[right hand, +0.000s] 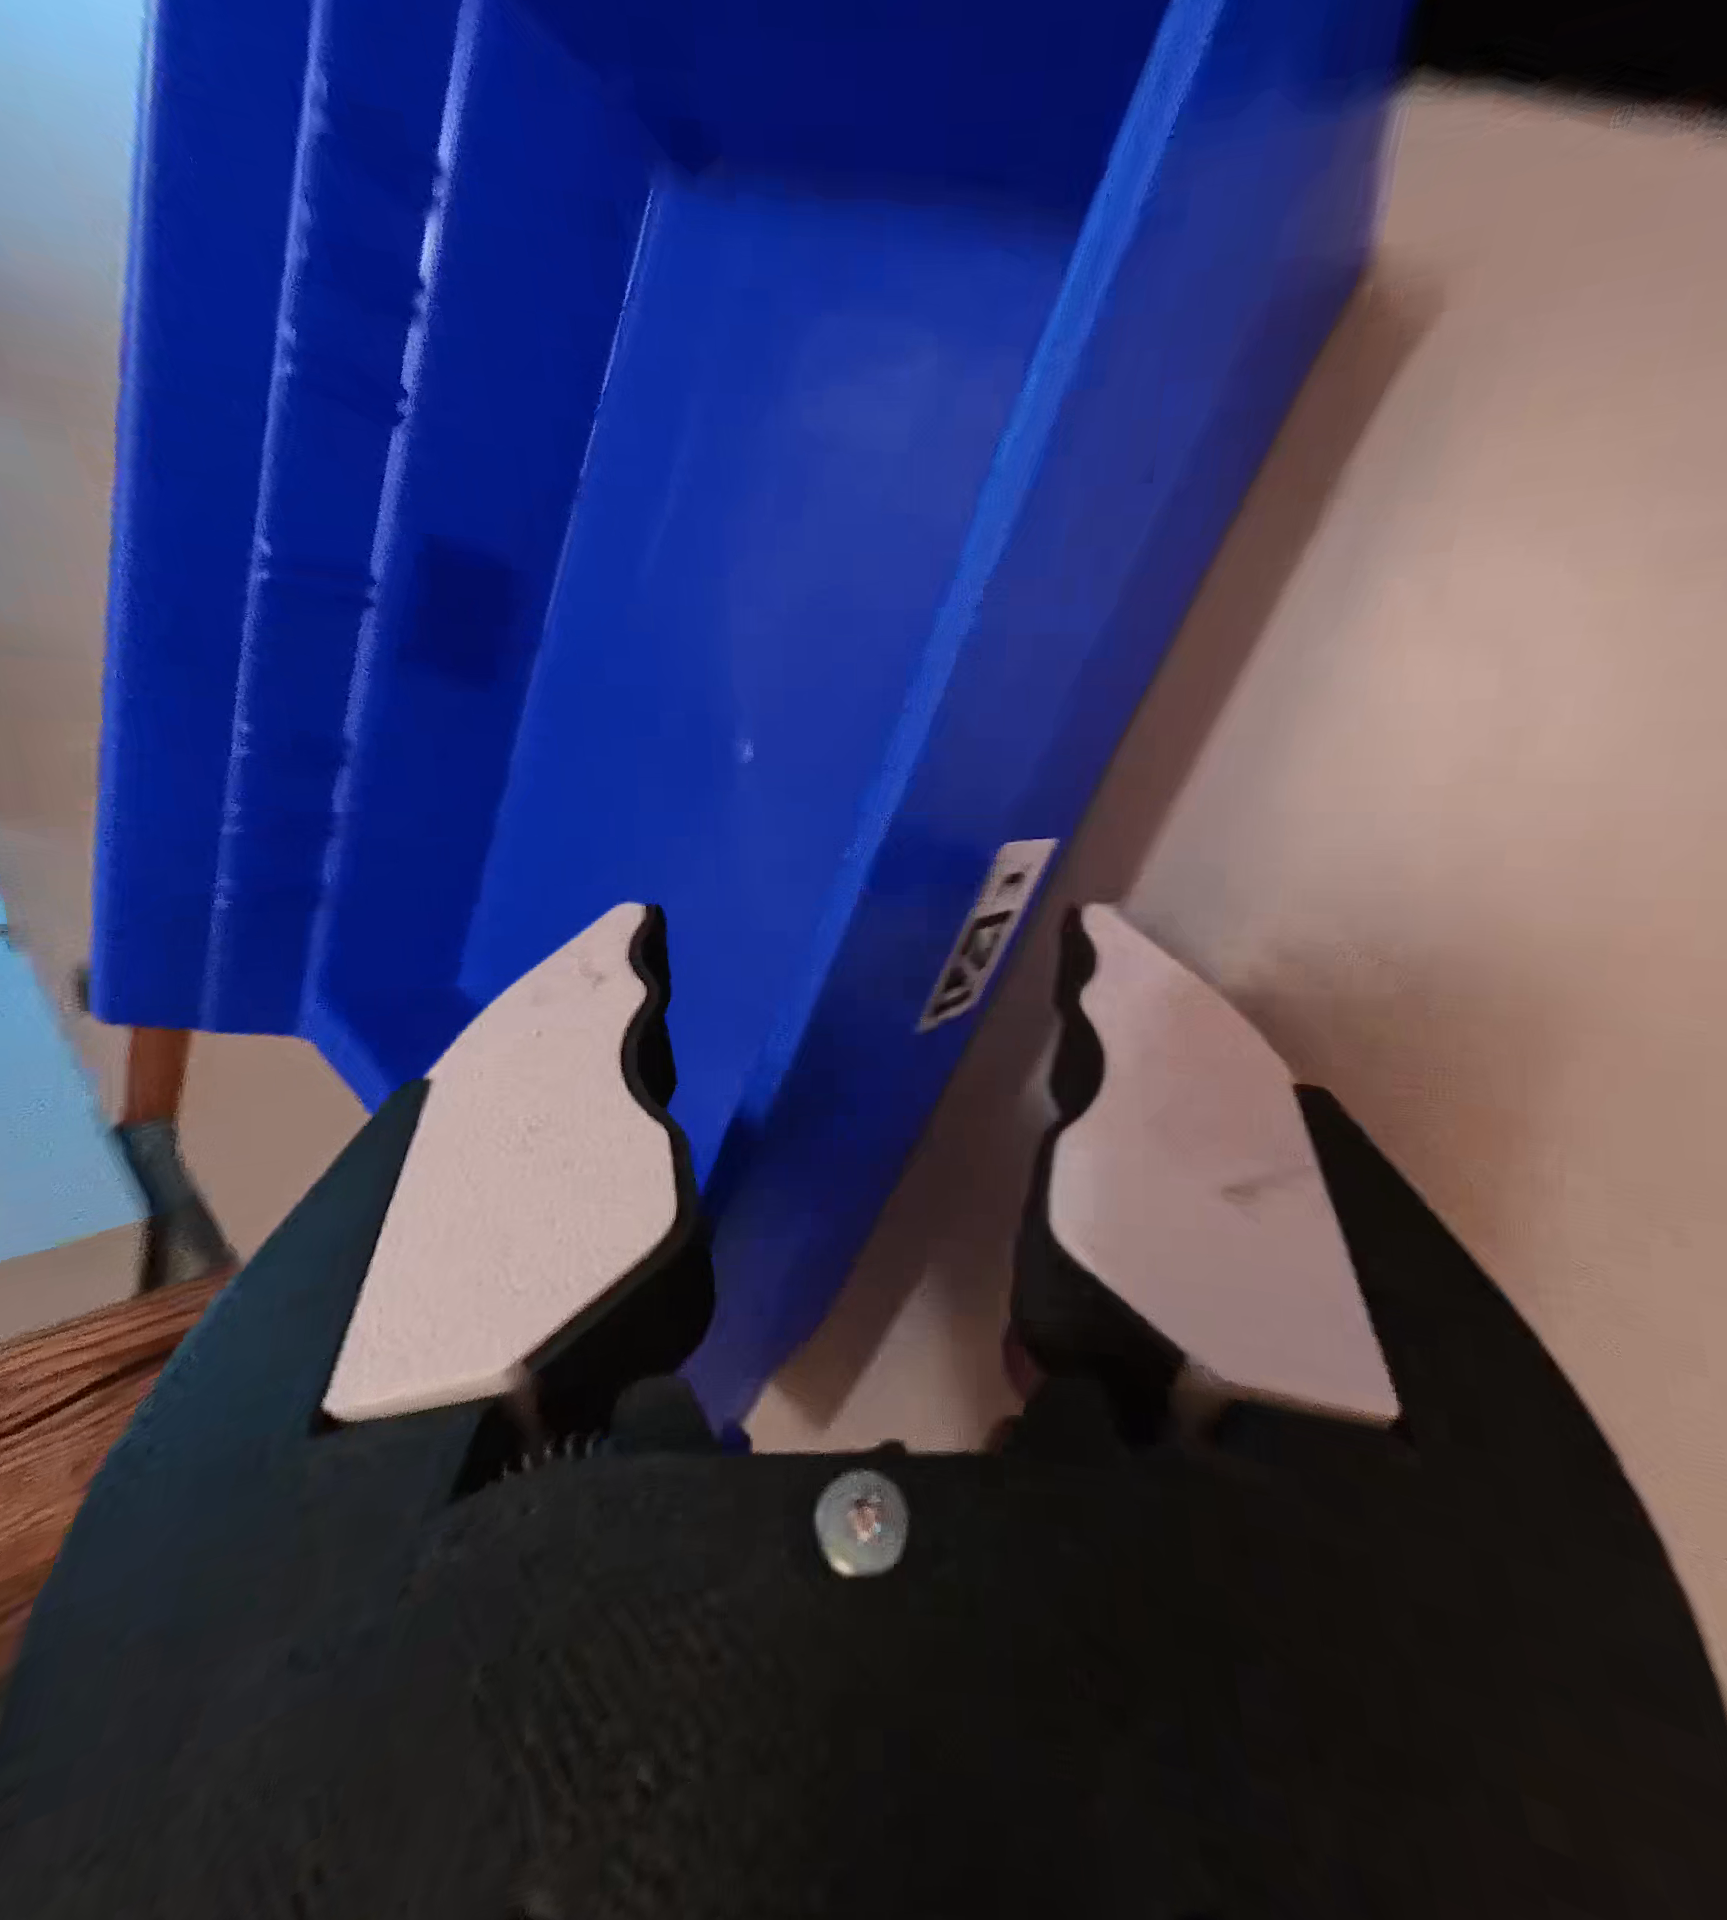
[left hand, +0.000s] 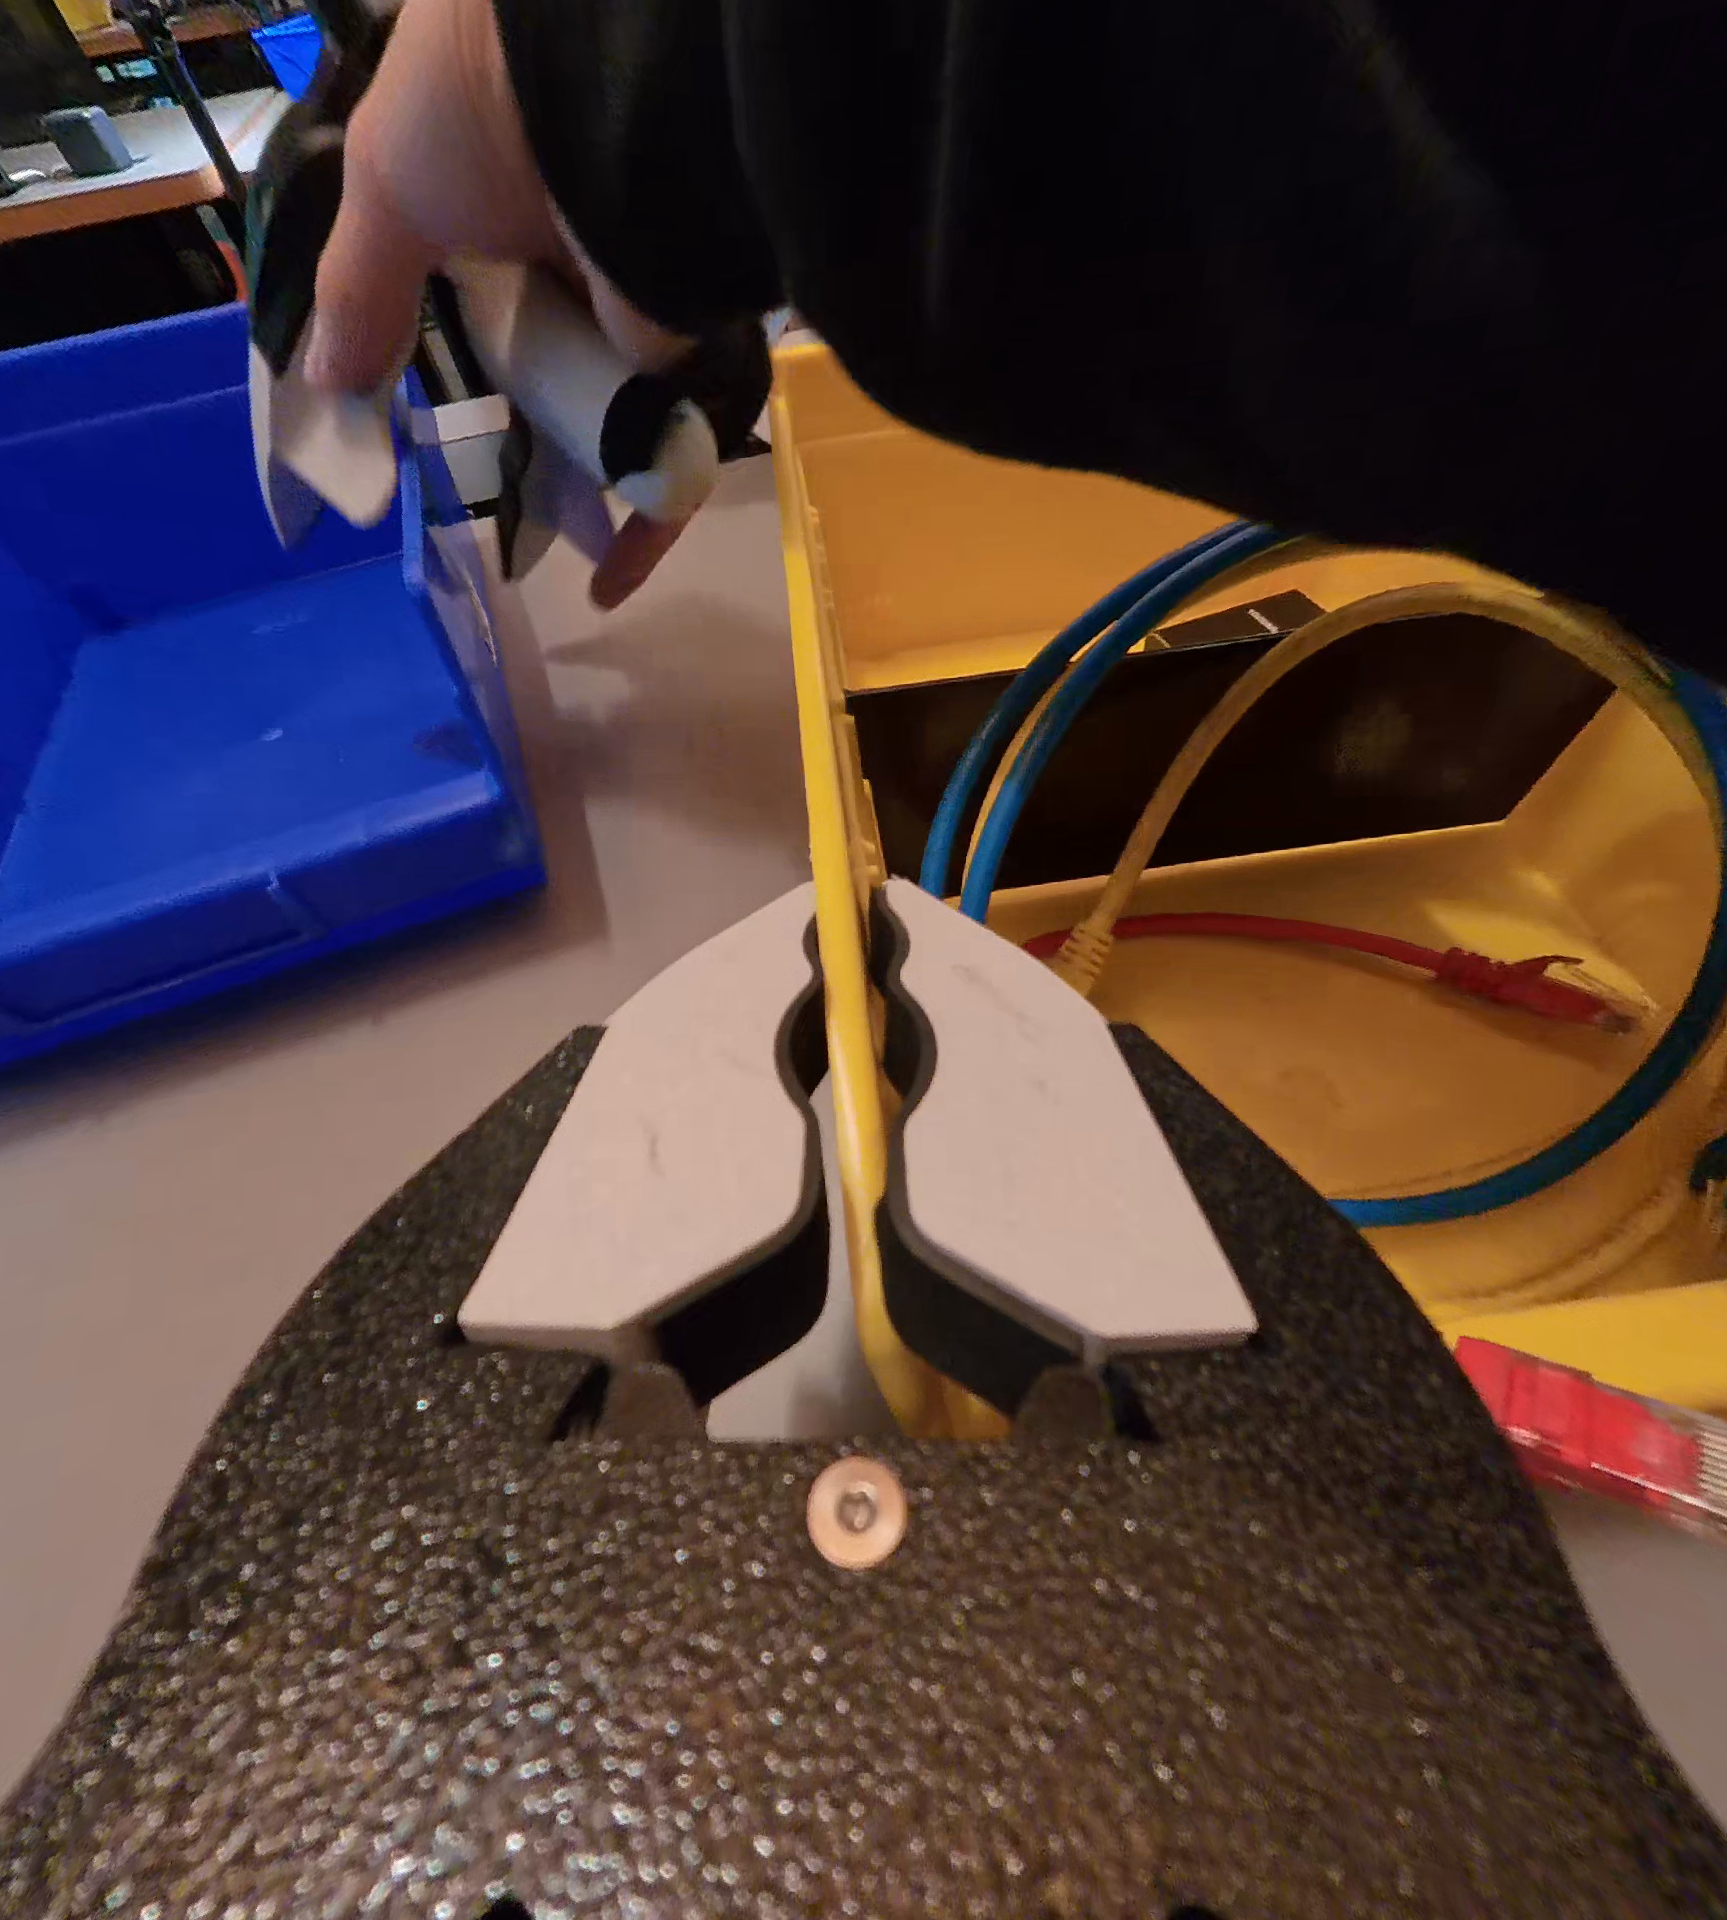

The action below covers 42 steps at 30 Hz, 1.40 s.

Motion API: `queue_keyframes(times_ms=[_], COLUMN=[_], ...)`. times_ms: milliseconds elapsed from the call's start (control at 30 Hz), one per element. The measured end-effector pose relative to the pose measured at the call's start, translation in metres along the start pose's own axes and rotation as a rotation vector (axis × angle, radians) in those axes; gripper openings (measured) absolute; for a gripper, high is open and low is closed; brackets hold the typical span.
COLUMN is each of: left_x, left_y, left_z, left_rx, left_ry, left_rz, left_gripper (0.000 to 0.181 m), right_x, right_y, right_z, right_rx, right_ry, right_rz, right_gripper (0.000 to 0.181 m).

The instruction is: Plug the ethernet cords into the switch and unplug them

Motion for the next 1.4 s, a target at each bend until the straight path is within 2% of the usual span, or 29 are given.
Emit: queue_keyframes(times_ms=[33,67,100,200,267,333,433,533,633,733,833,900,1000,1100,1200,1300,1400], left_x=[0.0,0.0,0.0,0.0,-0.001,-0.003,-0.009,-0.015,-0.021,-0.027,-0.031,-0.03,-0.024,-0.012,0.005,0.025,0.045], left_y=[0.0,0.0,0.0,0.001,0.004,0.01,0.025,0.044,0.067,0.095,0.127,0.15,0.185,0.217,0.245,0.266,0.279], left_z=[0.0,0.0,0.0,0.0,-0.001,-0.002,-0.005,-0.009,-0.014,-0.018,-0.023,-0.025,-0.026,-0.026,-0.023,-0.019,-0.014], left_rx=[0.009,0.018,0.028,0.046,0.059,0.069,0.072,0.069,0.063,0.056,0.041,0.025,0.009,-0.037,-0.033,-0.073,-0.106], left_ry=[0.001,0.002,0.0,-0.015,-0.016,-0.023,-0.029,-0.024,-0.017,-0.011,-0.005,-0.004,-0.01,-0.029,-0.029,-0.036,-0.038], left_rz=[0.004,0.007,0.009,0.014,0.021,0.036,0.057,0.084,0.117,0.161,0.206,0.23,0.25,0.254,0.262,0.279,0.303], left_gripper=[0.005,0.005,0.005,0.005,0.006,0.006,0.007,0.007,0.007,0.007,0.007,0.007,0.007,0.006,0.006,0.006,0.005], right_x=[0.009,0.017,0.023,0.029,0.028,0.015,-0.037,-0.126,-0.218,-0.297,-0.361,-0.395,-0.427,-0.442,-0.443,-0.432,-0.42], right_y=[0.004,0.005,0.003,-0.009,-0.004,0.002,0.019,0.031,0.013,-0.035,-0.107,-0.162,-0.245,-0.317,-0.373,-0.407,-0.423], right_z=[-0.007,-0.009,-0.011,-0.01,-0.009,-0.001,0.029,0.054,0.056,0.033,-0.001,-0.026,-0.064,-0.101,-0.134,-0.158,-0.169], right_rx=[0.008,0.011,-0.004,-0.15,-0.157,-0.193,-0.339,-0.517,-0.614,-0.618,-0.583,-0.541,-0.431,-0.308,-0.178,-0.08,-0.041], right_ry=[0.035,0.038,0.035,0.018,0.028,0.04,-0.027,-0.173,-0.301,-0.337,-0.335,-0.318,-0.29,-0.263,-0.193,-0.121,-0.071], right_rz=[0.034,0.021,-0.024,-0.195,-0.159,-0.121,-0.056,-0.014,0.011,0.017,-0.047,-0.142,-0.297,-0.392,-0.418,-0.409,-0.388], right_gripper=[0.064,0.073,0.071,0.04,0.038,0.038,0.038,0.036,0.037,0.037,0.038,0.038,0.038,0.039,0.039,0.039,0.039])
Point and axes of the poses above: each gripper's, where its closed fingertips meet, x out along the fingers, z out of its top, y = z × x across the jaws, the point moved 3 cm from there along -x, back along the fingers, and after that the axes turned 3 degrees about -y, right-handed, at the moved point
